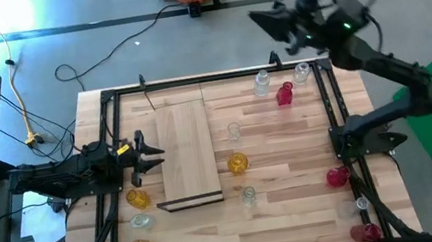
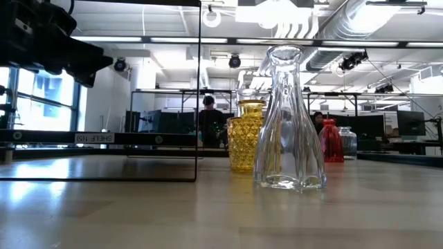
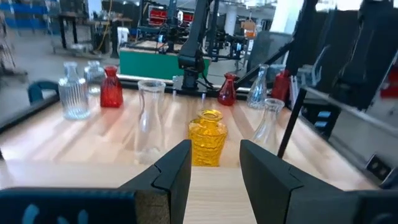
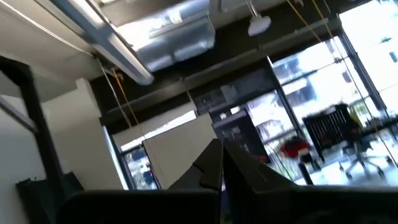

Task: Sort vases onto shelf
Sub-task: Put the top left red vase on the shelf

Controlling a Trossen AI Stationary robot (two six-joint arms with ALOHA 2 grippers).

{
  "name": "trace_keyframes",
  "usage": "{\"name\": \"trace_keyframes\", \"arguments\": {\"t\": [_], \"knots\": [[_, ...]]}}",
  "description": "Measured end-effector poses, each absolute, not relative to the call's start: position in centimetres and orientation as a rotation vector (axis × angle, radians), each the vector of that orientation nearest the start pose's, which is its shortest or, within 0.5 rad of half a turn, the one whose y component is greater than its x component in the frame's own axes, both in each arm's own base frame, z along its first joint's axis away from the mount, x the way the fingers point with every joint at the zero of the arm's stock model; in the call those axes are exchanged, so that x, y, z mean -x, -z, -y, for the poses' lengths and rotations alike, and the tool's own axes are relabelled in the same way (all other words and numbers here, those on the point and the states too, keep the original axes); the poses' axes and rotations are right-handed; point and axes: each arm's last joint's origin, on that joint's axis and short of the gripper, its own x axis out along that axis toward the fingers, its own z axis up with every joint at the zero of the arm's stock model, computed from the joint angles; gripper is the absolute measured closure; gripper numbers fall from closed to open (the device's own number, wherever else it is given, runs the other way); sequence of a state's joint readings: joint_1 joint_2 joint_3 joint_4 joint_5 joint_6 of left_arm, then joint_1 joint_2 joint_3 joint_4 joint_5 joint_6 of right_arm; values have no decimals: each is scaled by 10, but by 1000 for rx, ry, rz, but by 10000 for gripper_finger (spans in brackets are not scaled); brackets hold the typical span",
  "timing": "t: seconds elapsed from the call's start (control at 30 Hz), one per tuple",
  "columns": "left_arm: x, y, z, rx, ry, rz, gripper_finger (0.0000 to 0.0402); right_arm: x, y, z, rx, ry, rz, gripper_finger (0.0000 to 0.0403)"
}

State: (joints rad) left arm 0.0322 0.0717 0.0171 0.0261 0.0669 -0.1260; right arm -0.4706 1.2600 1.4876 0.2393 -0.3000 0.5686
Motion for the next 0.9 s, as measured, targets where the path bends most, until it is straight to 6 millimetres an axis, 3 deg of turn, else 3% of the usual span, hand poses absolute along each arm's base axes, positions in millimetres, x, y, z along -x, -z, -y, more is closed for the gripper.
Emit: {"name": "trace_keyframes", "arguments": {"t": [0.17, 0.5, 0.73, 0.9], "knots": [[-101, -166, -2, 192, 4, -29, 275, -253, -523, 118, -399, 19, 379, 402], [-101, -171, -4, 309, -62, 28, 275, -293, -534, 137, -451, -7, 388, 402], [-95, -207, -4, 296, -58, 140, 275, -318, -516, 134, -367, -167, 245, 402], [-94, -228, -6, 228, -109, 87, 275, -324, -486, 135, -318, -80, -15, 402]]}}
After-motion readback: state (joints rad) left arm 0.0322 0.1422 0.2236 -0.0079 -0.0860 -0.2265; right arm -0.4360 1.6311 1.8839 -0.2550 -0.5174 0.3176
